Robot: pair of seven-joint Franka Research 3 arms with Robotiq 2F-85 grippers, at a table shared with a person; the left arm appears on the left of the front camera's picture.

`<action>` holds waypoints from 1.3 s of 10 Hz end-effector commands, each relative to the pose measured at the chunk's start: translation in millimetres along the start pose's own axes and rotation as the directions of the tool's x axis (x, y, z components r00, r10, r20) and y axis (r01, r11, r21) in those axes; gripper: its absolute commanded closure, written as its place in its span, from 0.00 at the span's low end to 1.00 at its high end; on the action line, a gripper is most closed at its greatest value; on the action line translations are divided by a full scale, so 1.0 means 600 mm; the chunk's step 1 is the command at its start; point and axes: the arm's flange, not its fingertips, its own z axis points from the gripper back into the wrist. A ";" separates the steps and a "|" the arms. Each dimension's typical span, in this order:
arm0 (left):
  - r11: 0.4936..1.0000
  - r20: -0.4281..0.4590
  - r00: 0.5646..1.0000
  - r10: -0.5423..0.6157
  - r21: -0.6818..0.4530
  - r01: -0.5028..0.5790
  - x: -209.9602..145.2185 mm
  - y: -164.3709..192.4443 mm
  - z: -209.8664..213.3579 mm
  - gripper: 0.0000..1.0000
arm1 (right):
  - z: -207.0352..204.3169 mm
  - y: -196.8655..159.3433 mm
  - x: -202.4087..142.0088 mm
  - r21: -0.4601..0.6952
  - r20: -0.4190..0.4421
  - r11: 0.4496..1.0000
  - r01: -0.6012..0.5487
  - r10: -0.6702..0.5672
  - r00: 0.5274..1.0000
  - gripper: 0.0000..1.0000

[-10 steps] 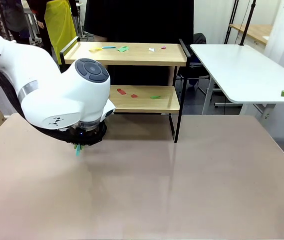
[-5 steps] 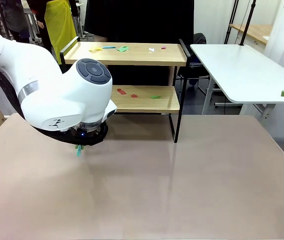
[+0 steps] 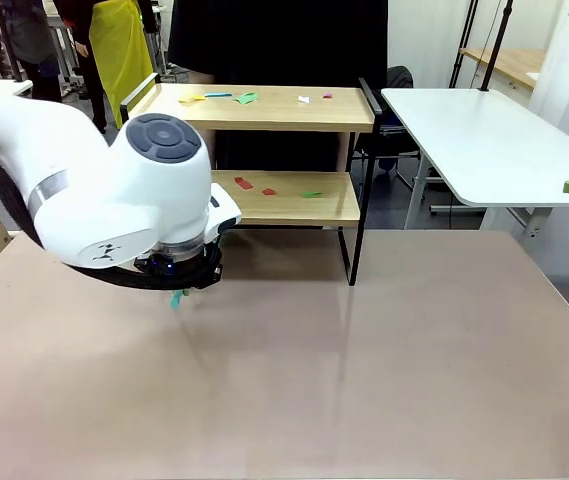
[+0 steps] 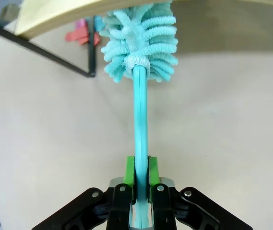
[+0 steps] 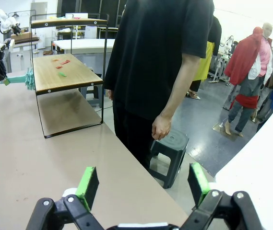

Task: Clean the shelf.
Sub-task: Clean the specific section of the Shelf indicated by the human with the Duster.

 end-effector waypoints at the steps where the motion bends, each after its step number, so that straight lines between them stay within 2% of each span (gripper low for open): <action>1: 0.990 0.016 0.994 -0.109 -0.089 0.110 -0.016 0.060 0.005 0.87 | -0.004 0.003 0.013 -0.008 -0.019 1.000 0.005 -0.005 1.000 0.00; 2: 0.977 0.039 0.987 -0.154 -0.143 0.158 -0.018 0.081 0.006 0.87 | -0.004 0.003 0.013 -0.008 -0.019 1.000 0.005 -0.005 1.000 0.00; 4: 0.903 0.077 0.951 -0.299 -0.301 0.308 -0.023 0.125 0.000 0.87 | -0.004 0.003 0.013 -0.008 -0.019 1.000 0.005 -0.005 1.000 0.00; 7: 0.759 0.125 0.900 -0.417 -0.498 0.420 -0.011 0.188 -0.024 0.87 | -0.004 0.003 0.013 -0.008 -0.019 1.000 0.005 -0.005 1.000 0.00; 8: 0.713 0.151 0.880 -0.450 -0.533 0.456 -0.008 0.205 -0.024 0.87 | -0.004 0.003 0.013 -0.008 -0.019 1.000 0.005 -0.005 1.000 0.00; 10: 0.671 0.158 0.860 -0.485 -0.563 0.482 0.003 0.244 -0.019 0.87 | -0.004 0.003 0.013 -0.008 -0.019 1.000 0.005 -0.005 1.000 0.00; 12: 0.614 0.158 0.820 -0.551 -0.589 0.526 0.007 0.273 -0.009 0.87 | -0.004 0.003 0.013 -0.008 -0.019 1.000 0.005 -0.005 1.000 0.00; 13: 0.542 0.196 0.787 -0.585 -0.627 0.559 0.008 0.287 0.002 0.87 | -0.004 0.003 0.013 -0.008 -0.019 1.000 0.005 -0.005 1.000 0.00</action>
